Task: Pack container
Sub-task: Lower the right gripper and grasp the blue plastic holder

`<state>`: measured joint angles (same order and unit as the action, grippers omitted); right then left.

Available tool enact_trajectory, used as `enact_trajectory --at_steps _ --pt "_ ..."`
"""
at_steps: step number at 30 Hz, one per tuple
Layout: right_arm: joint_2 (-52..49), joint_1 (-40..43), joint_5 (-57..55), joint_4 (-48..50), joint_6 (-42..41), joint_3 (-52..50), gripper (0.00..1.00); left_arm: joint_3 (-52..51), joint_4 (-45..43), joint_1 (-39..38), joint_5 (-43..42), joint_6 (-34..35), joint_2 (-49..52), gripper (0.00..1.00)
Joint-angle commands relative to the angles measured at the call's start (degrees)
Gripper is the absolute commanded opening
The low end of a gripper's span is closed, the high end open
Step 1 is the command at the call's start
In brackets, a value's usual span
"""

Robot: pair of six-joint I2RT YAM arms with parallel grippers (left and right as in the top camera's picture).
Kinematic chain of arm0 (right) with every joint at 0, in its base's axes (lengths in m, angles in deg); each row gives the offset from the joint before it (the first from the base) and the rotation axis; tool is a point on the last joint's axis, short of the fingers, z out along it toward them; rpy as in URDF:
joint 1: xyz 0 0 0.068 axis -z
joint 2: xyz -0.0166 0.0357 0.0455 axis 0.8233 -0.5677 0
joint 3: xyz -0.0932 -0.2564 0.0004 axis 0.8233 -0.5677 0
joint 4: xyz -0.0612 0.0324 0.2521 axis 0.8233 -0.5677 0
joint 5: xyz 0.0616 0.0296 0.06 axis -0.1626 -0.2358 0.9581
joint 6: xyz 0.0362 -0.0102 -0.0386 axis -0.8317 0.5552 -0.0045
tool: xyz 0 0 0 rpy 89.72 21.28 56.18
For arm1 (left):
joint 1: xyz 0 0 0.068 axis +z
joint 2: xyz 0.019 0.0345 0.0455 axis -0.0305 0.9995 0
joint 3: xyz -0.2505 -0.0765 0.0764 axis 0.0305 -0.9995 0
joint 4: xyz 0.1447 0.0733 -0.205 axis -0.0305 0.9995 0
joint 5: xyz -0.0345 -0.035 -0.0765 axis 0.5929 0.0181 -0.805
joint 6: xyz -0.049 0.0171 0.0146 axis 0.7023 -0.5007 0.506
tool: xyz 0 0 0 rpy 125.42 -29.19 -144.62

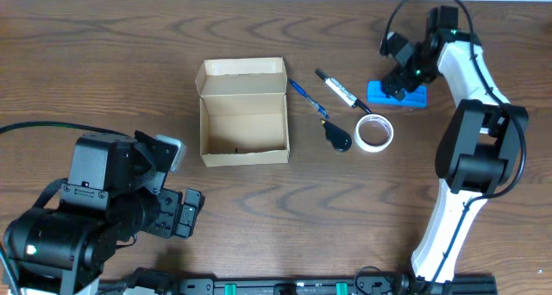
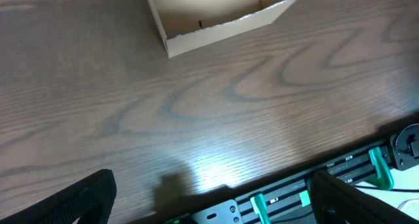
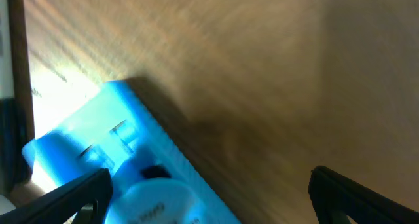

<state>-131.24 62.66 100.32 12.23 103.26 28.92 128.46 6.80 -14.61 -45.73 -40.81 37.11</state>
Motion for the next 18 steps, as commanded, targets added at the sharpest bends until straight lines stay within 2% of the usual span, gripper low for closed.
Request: enact_trajectory --at_steps 1,10,18 --pt "1.0 -0.6 0.0 -2.2 -0.9 4.7 0.99 1.0 0.2 0.1 -0.3 -1.0 -0.1 0.95" --pt "2.5 -0.5 0.3 -16.5 10.0 8.3 0.99 1.0 0.2 0.1 -0.3 -1.0 -0.1 0.95" --pt "1.6 -0.2 1.4 -16.0 12.2 7.4 0.99 1.0 0.2 0.1 -0.3 -1.0 -0.1 0.95"
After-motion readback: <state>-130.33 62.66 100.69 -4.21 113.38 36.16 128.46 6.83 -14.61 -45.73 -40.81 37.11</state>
